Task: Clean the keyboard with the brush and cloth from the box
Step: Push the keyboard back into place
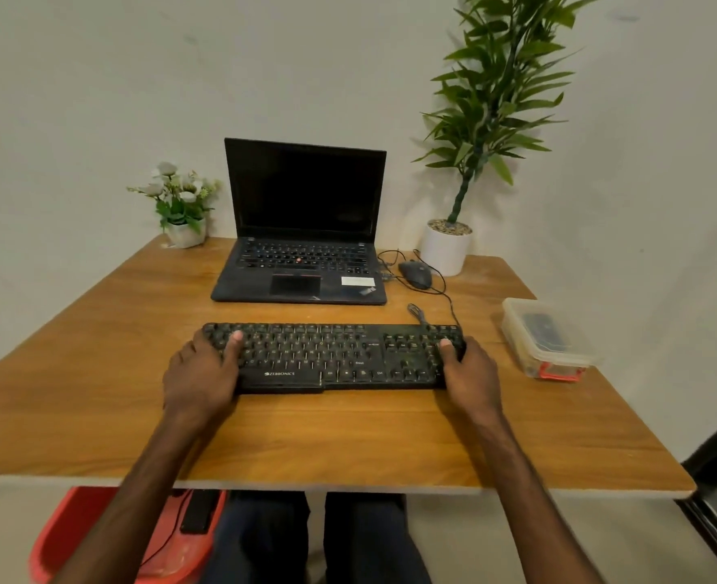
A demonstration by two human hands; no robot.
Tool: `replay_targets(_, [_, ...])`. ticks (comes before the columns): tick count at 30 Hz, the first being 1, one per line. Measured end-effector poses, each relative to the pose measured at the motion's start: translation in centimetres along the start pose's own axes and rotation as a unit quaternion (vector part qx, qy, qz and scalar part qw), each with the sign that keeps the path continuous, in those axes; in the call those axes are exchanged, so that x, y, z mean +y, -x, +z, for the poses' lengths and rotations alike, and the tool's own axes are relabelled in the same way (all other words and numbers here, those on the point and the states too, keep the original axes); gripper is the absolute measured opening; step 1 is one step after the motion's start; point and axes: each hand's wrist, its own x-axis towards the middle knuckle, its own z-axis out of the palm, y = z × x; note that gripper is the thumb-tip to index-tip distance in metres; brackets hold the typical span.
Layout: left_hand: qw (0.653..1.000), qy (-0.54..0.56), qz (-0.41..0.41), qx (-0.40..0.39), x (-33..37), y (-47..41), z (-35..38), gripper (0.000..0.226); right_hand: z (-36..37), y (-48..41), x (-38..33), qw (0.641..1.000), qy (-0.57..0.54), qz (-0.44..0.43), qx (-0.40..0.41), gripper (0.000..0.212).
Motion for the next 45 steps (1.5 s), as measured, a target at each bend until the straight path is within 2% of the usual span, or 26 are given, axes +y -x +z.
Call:
replay_targets(3, [0.995, 0.095, 0.009, 0.003, -0.1, 0.1, -1.0, 0.082, -0.2, 0.3, -0.4, 0.996, -0.087, 0.012, 0.004, 0.028])
replay_targets(6, [0.985, 0.174, -0.002, -0.011, -0.3, -0.2, -1.5, 0.076, 0.0, 0.6, -1.0, 0.992, -0.125, 0.006, 0.013, 0.028])
replay_targets(12, [0.980, 0.198, 0.011, 0.015, 0.5, -2.7, -3.1, 0.083, 0.0, -0.8, -3.9, 0.985, -0.169, -0.016, 0.012, 0.013])
replay_targets(18, [0.983, 0.173, 0.025, 0.052, 2.3, -10.0, -4.1, 0.103, 2.9, -6.0, -6.5, 0.983, -0.184, -0.023, 0.014, 0.024])
replay_targets(23, [0.984, 0.174, -0.018, 0.017, 2.6, -15.4, -2.4, 0.134, 6.0, -10.2, -7.7, 0.984, -0.177, -0.015, 0.023, 0.028])
replay_targets(26, [0.984, 0.179, -0.025, 0.008, 1.9, -17.1, -0.7, 0.129, 7.2, -11.8, -7.7, 0.986, -0.163, -0.007, 0.023, 0.031])
replay_targets(31, [0.981, 0.189, -0.030, 0.017, 1.2, -18.4, 0.4, 0.124, 9.0, -13.6, -7.5, 0.991, -0.132, -0.008, 0.020, 0.051])
replay_targets(42, [0.993, 0.116, -0.018, 0.010, 0.3, -19.3, 1.4, 0.117, 9.5, -12.6, -7.5, 0.993, -0.101, -0.032, 0.043, 0.046])
replay_targets(45, [0.996, 0.088, -0.012, 0.026, 0.5, -18.8, 1.5, 0.101, 9.9, -12.8, -7.3, 0.993, -0.104, -0.030, 0.038, 0.047])
